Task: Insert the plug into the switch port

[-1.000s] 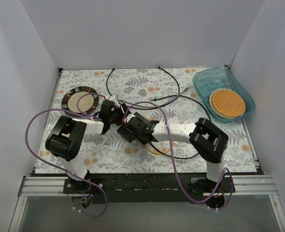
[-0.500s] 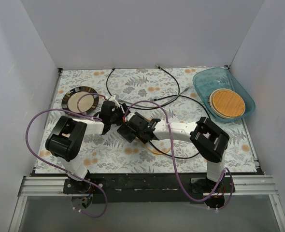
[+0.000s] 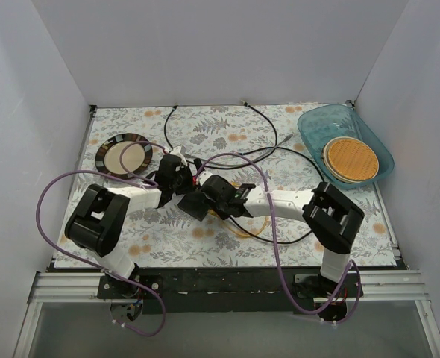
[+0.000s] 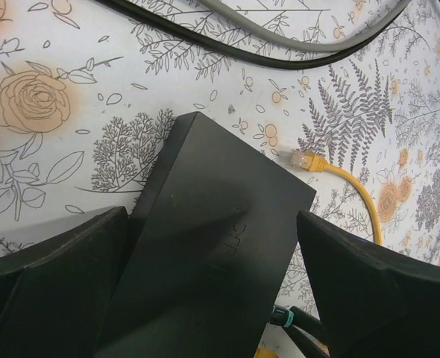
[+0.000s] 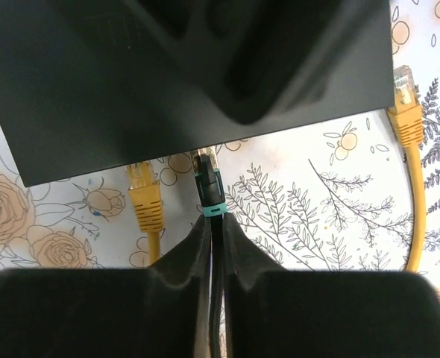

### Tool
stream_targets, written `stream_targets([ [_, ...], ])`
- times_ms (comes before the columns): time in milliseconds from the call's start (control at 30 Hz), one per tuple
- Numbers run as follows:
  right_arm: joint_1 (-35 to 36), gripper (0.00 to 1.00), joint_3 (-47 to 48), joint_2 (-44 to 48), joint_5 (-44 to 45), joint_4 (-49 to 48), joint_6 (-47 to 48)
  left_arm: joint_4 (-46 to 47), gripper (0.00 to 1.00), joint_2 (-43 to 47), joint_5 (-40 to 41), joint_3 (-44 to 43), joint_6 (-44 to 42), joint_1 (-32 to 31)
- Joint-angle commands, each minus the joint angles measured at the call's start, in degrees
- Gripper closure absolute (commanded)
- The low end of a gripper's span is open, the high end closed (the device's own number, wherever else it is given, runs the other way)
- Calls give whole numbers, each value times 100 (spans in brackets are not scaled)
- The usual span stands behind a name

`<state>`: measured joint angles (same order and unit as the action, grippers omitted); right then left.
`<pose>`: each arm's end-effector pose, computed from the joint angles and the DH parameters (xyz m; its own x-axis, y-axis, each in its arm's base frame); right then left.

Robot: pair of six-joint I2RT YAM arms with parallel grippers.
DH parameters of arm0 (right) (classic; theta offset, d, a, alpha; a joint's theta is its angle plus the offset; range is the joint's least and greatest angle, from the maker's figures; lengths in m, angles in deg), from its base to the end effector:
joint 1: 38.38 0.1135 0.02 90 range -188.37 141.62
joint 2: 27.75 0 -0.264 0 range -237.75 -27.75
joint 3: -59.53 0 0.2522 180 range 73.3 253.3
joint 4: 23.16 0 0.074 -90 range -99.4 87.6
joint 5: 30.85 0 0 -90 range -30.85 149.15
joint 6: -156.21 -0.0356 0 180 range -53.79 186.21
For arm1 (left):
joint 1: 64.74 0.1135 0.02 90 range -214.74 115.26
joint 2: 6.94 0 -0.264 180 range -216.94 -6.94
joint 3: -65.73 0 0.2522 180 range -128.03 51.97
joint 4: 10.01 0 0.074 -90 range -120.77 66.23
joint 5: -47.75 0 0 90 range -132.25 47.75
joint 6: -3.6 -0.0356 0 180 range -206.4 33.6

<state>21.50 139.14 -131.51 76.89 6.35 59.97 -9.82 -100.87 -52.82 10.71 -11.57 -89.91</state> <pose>0.1985 0.3205 0.1798 -0.4815 -0.6237 -0.6157 -0.6850 0.7061 -0.1796 0.2863 -0.1417 0.1503 -0.6767 -0.7303 -0.0934 -0.4031 0.4737 -0.7831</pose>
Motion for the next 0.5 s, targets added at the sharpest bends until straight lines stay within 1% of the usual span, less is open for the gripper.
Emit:
stream_targets([
  [0, -73, 73, -177, 524, -42, -1349, -132, -1000, 2, 322, -297, -23, 137, -41],
  [67, -73, 66, -291, 603, -77, -1268, -141, -1052, 2, 393, -244, -58, 102, 90],
  [100, -73, 60, -361, 612, -77, -1206, -141, -1088, 2, 463, -218, -67, 76, 126],
  [167, -73, 56, -406, 656, -86, -1004, -123, -1184, 2, 551, -113, -102, 41, 222],
  [233, -73, 49, -493, 700, -43, -934, -123, -1281, 2, 760, 36, -128, -12, 293],
  [267, -73, 45, -528, 804, 27, -933, -106, -1342, 2, 832, 159, -163, -47, 380],
  [300, -81, 37, -555, 875, 54, -951, -97, -1360, 2, 937, 212, -198, -82, 433],
  [333, -125, 33, -599, 954, 81, -959, -88, -1360, 2, 1138, 274, -242, -169, 486],
  [400, -213, 23, -617, 1209, 72, -1065, -53, -1615, 2, 1333, 432, -497, -275, 627],
  [467, -450, 18, -582, 1454, -128, -1187, -53, -1842, 2, 1473, 546, -777, -486, 723],
])
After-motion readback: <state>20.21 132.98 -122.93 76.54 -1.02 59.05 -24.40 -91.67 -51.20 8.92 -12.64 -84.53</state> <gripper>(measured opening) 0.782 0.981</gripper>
